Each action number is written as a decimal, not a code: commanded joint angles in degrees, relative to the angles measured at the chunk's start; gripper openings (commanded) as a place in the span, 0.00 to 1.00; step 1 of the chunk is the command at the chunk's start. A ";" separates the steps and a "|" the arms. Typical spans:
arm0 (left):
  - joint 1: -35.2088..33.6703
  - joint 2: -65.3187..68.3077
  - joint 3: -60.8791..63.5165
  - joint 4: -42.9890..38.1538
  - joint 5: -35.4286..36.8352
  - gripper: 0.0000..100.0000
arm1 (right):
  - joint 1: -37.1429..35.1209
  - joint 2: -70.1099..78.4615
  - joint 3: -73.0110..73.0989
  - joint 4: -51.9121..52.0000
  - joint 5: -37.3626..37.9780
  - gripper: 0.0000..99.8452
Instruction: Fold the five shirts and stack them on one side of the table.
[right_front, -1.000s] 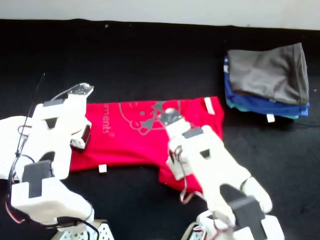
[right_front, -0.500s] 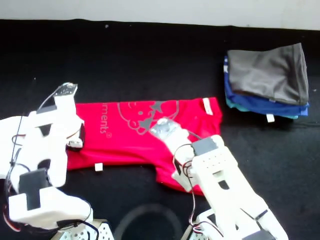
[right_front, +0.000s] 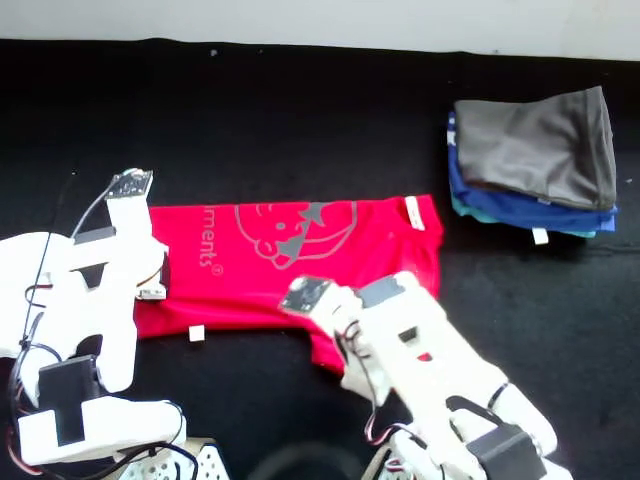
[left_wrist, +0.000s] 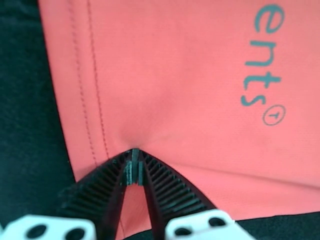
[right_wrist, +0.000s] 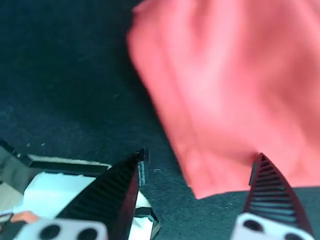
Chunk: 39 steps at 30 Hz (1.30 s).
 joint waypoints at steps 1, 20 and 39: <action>-2.33 -0.40 0.04 -2.02 0.26 0.01 | -3.47 0.92 1.80 -3.12 0.35 0.31; -2.33 -0.40 -0.04 -2.02 0.26 0.01 | 6.64 17.10 -8.75 -7.52 0.70 0.01; -2.33 -0.40 -0.04 -2.02 0.26 0.01 | 14.02 20.70 -41.54 1.98 5.01 0.01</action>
